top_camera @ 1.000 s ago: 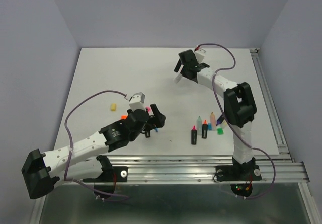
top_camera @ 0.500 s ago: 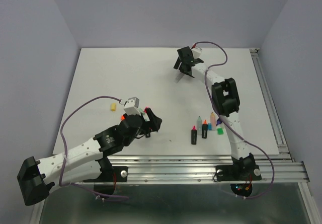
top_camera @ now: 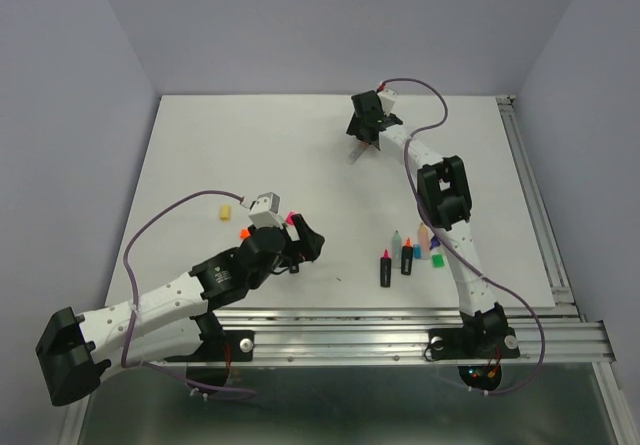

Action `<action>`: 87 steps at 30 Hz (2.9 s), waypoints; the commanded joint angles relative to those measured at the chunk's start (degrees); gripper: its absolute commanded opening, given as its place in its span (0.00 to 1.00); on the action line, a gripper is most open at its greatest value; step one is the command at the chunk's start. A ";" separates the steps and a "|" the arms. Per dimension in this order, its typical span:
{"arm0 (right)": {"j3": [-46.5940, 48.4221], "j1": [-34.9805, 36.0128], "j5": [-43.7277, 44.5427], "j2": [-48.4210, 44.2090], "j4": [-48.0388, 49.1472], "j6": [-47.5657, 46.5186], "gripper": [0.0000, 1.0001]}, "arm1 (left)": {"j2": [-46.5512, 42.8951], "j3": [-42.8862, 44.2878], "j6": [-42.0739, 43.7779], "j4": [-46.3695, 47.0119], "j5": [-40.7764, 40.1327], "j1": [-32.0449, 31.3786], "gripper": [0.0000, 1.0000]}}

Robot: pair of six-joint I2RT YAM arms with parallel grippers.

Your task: Open the pen caps

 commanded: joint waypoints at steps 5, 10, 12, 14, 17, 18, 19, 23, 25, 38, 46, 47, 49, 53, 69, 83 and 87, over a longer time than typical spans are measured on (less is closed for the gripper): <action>-4.66 1.93 0.01 -1.40 -2.26 -1.71 0.71 | -0.72 -0.54 -0.01 2.06 -0.47 0.17 0.99; -3.53 5.01 7.92 -2.02 -8.41 1.00 0.71 | -0.72 -0.36 0.17 2.06 -0.39 0.17 0.99; -3.79 5.27 8.89 -2.46 -11.40 2.94 0.72 | -0.98 -0.36 0.26 2.06 -0.39 0.17 0.99; -5.01 5.36 8.11 -2.90 -11.41 4.26 0.72 | -1.25 -0.54 0.35 2.06 -0.30 0.17 0.99; -6.77 5.80 7.22 -3.43 -11.15 4.79 0.68 | -1.69 -0.89 0.35 1.97 -0.21 0.17 0.99; -7.13 6.41 7.48 -3.43 -11.23 4.79 0.67 | -2.04 -1.15 0.08 1.89 -0.30 0.17 0.99; -7.13 6.59 7.40 -3.51 -11.15 4.27 0.66 | -2.22 -1.24 0.00 1.89 -0.30 0.26 0.99; -5.99 6.95 7.66 -2.64 -11.49 3.65 0.54 | -3.36 -1.59 -0.27 1.36 -0.56 0.26 0.99; -5.37 6.95 8.01 -1.76 -11.76 2.78 0.46 | -3.80 -1.51 -0.44 0.83 -0.82 0.26 0.99; -39.34 7.12 -12.79 -23.79 17.61 -15.40 0.01 | -8.28 -0.80 -3.26 -3.30 -4.60 0.52 0.99; -80.90 14.30 -40.84 -60.41 42.97 -26.67 0.01 | -8.81 1.92 -4.31 -2.07 -3.12 1.23 0.99; -80.96 15.29 -42.16 -62.82 43.95 -26.41 0.01 | -8.81 2.27 -4.23 -1.46 -2.59 1.23 0.99; -87.96 18.35 -43.58 -67.48 46.23 -25.19 0.01 | -8.20 2.89 -4.22 0.56 -1.27 1.32 0.99; -95.36 22.85 -44.02 -76.45 51.51 -21.94 0.01 | -5.04 4.56 -5.10 3.72 1.63 1.49 0.99; -96.87 28.56 -38.92 -83.15 48.53 -19.55 0.01 | 2.62 4.65 -9.14 10.41 4.89 1.58 0.62; -96.60 30.68 -41.20 -81.83 48.44 -16.66 0.01 | 4.37 3.24 -9.59 11.82 5.33 1.58 0.29; -96.95 31.11 -41.12 -81.74 46.87 -15.25 0.01 | 4.46 2.98 -10.11 11.64 4.45 1.58 0.00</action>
